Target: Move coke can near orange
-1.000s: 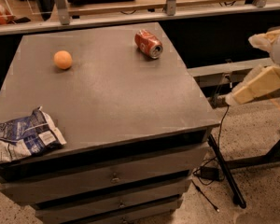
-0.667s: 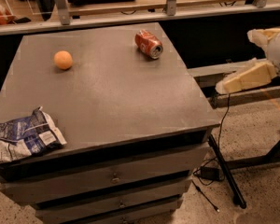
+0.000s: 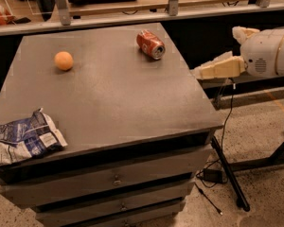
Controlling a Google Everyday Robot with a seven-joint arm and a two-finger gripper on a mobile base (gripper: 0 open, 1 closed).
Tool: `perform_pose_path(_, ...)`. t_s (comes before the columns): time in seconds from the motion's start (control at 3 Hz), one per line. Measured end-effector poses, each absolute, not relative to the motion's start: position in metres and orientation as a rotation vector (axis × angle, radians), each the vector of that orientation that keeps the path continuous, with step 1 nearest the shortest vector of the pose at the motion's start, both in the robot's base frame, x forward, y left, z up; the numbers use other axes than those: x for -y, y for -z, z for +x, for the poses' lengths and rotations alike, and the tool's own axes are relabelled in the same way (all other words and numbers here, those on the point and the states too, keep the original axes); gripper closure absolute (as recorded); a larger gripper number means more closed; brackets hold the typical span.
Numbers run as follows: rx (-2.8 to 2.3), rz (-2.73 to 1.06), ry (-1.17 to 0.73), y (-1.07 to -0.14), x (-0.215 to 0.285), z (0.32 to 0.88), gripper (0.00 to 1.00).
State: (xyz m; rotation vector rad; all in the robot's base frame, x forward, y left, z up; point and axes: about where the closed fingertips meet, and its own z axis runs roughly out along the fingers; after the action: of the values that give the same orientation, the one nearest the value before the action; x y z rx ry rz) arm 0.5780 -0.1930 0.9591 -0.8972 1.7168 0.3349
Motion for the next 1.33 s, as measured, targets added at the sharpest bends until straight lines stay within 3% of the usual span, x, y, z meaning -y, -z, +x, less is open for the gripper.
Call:
perform_pose_path(0.67, -1.706, -0.878, -0.31, -0.96, 0.192, 0.587, 0.0)
perform_pose_path(1.33, -1.717, -0.874, -0.23, -0.924, 0.188, 0.635, 0.0)
